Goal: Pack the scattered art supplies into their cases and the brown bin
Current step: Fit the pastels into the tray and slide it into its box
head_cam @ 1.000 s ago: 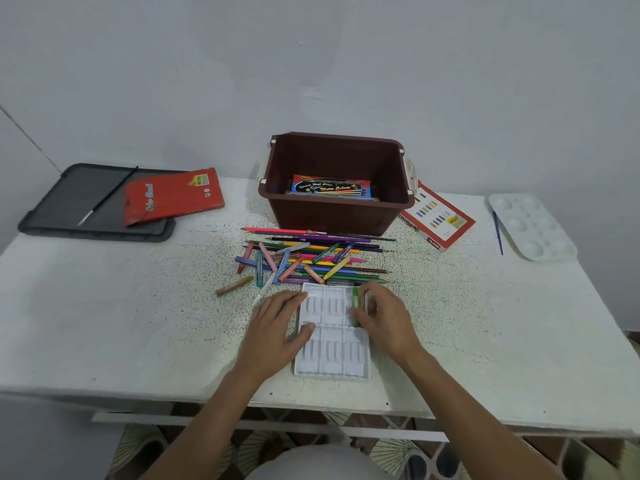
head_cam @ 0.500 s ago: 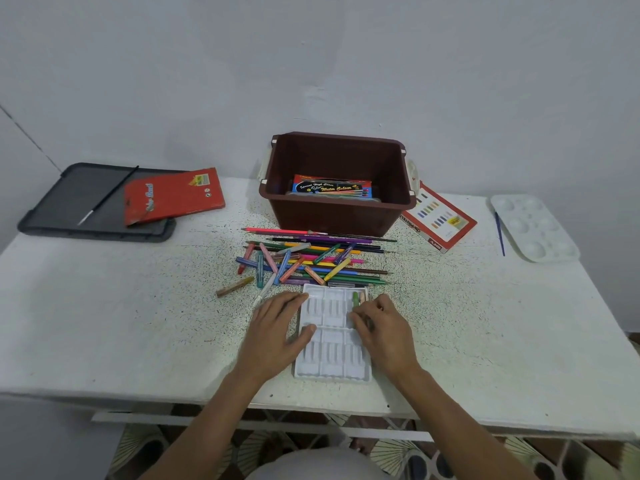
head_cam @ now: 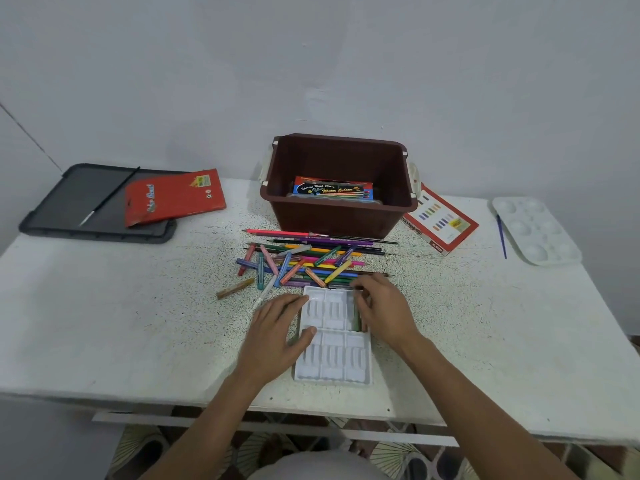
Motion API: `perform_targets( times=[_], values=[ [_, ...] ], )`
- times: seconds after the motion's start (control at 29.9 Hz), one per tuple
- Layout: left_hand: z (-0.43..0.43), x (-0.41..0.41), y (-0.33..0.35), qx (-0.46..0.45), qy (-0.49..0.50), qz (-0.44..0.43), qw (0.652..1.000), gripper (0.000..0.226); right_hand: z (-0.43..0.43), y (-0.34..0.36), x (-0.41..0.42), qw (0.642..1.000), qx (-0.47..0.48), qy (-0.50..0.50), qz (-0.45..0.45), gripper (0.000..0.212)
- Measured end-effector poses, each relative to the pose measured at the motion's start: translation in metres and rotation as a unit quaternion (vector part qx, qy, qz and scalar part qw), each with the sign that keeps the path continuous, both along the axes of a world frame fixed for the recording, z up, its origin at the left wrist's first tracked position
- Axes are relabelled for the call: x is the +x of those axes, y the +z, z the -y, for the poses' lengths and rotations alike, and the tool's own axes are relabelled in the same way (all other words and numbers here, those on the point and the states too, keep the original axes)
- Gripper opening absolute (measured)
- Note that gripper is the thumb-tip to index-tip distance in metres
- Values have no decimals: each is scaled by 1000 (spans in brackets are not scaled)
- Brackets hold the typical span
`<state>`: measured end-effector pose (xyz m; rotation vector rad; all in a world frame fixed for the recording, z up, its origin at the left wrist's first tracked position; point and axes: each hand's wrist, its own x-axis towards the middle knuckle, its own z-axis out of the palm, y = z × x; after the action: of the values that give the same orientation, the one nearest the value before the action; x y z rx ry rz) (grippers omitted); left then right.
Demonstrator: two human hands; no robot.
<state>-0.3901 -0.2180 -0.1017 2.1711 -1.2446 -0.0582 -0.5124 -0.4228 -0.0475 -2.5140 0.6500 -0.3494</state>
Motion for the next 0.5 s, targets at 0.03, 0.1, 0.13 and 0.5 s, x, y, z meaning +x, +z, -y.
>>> perform_targets(
  times=[0.03,0.1,0.13,0.5],
  values=[
    [0,0,0,0,0,0,1000,56,2,2,6,1000,-24,12,-12,19],
    [0,0,-1,1,-1,1,1000,56,7,7,18,997,-70,37,-26,19],
    [0,0,0,1,-2,2,1000,55,10,9,24,994,-91,49,-34,19],
    [1,0,-1,7,4,2,1000,56,18,12,54,968,-190,127,-108,23]
  ],
)
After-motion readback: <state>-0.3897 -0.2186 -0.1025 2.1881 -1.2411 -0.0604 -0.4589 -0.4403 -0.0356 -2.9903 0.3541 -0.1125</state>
